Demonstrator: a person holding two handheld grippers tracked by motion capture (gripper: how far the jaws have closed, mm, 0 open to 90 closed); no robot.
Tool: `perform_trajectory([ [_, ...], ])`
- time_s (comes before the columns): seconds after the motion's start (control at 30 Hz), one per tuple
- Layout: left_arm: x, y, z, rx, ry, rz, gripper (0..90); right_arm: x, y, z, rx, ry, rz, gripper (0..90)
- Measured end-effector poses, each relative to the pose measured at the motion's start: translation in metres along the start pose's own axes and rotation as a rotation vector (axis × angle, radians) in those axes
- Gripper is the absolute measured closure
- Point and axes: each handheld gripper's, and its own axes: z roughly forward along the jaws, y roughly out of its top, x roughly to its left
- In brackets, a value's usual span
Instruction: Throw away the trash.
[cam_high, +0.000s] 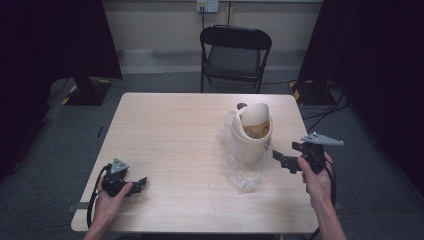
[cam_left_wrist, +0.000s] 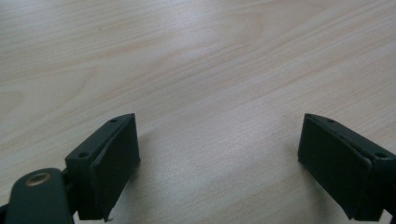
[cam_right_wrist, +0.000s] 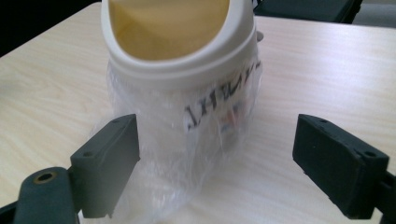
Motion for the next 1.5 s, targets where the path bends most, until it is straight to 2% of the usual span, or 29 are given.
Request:
perform_trajectory([
  [0.23,-0.001,-0.002,-0.002,-0.002,0.006,-0.004,12.1,-0.010,-0.031,-0.008,0.022,-0.032,0.029,14.3],
  [0.33,-0.001,-0.002,-0.002,-0.003,0.006,-0.010,12.1,-0.014,-0.046,-0.007,0.062,-0.046,0.035,14.4],
  [0.7,-0.002,-0.002,-0.002,-0.003,0.006,-0.012,12.1,-0.028,-0.086,0.006,0.126,-0.116,0.066,14.5],
  [0.87,-0.002,-0.002,-0.002,-0.004,0.006,-0.013,12.1,-0.035,-0.094,0.013,0.155,-0.156,0.070,14.5],
  [1.23,-0.001,-0.003,-0.003,-0.001,0.005,-0.009,12.1,-0.033,-0.103,0.029,0.209,-0.235,0.016,14.3],
  [1.5,-0.001,-0.003,-0.003,-0.002,0.005,-0.010,12.1,-0.032,-0.107,0.031,0.180,-0.249,0.011,13.1],
])
